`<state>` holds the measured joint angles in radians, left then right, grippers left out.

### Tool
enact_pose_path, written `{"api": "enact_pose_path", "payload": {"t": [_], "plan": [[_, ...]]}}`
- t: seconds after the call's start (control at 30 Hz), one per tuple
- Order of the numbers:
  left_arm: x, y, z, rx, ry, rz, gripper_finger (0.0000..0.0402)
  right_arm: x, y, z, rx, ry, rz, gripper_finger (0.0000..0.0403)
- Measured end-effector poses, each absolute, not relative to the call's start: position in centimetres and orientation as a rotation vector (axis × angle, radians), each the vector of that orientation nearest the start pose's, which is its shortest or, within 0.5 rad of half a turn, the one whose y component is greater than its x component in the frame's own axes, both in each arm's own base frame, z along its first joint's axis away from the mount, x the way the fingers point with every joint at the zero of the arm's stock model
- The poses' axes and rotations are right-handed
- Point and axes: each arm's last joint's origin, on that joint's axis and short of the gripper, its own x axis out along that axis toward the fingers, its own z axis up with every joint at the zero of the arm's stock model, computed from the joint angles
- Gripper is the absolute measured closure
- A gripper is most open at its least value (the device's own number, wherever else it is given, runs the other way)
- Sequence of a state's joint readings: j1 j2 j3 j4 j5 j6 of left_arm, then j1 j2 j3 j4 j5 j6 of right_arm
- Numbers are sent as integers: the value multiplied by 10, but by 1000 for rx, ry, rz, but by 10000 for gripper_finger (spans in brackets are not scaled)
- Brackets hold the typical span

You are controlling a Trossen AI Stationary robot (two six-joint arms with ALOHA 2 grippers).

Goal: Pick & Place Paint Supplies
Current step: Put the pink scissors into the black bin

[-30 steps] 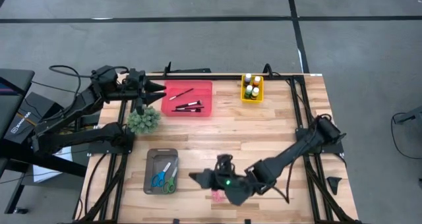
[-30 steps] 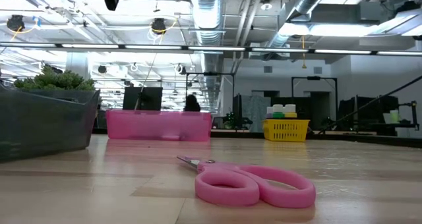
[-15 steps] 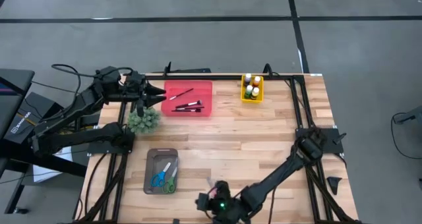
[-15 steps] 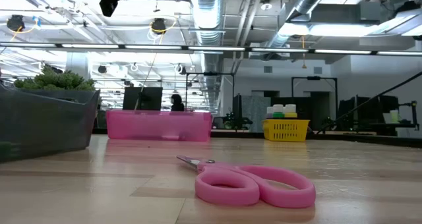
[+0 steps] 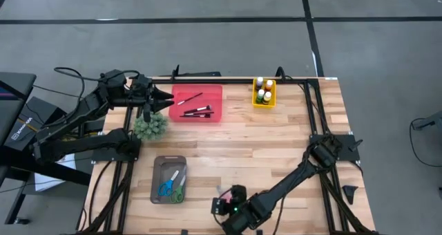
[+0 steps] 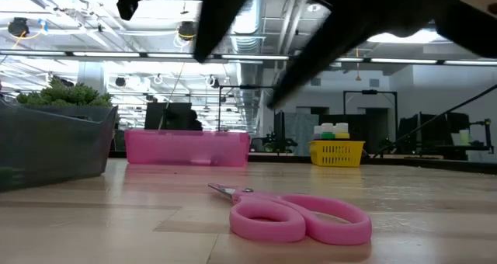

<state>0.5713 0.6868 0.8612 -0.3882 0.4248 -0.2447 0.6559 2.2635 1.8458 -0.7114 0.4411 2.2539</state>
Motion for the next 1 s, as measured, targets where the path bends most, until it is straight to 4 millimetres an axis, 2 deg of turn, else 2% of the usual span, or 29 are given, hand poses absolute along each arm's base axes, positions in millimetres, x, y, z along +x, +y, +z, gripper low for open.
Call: {"api": "enact_pose_path", "payload": {"t": [0.33, 0.53, 0.83, 1.0], "plan": [[123, 65, 353, -346, 170, 169, 252, 379, 270, 174, 1354, 845, -935, 228], [123, 65, 353, -346, 170, 169, 252, 375, 256, 171, 1238, 961, -1006, 228], [123, 65, 353, -346, 170, 169, 252, 389, 237, 170, 1005, 1145, -796, 228], [123, 65, 352, -346, 170, 169, 252, 393, 227, 169, 927, 1213, -751, 228]]}}
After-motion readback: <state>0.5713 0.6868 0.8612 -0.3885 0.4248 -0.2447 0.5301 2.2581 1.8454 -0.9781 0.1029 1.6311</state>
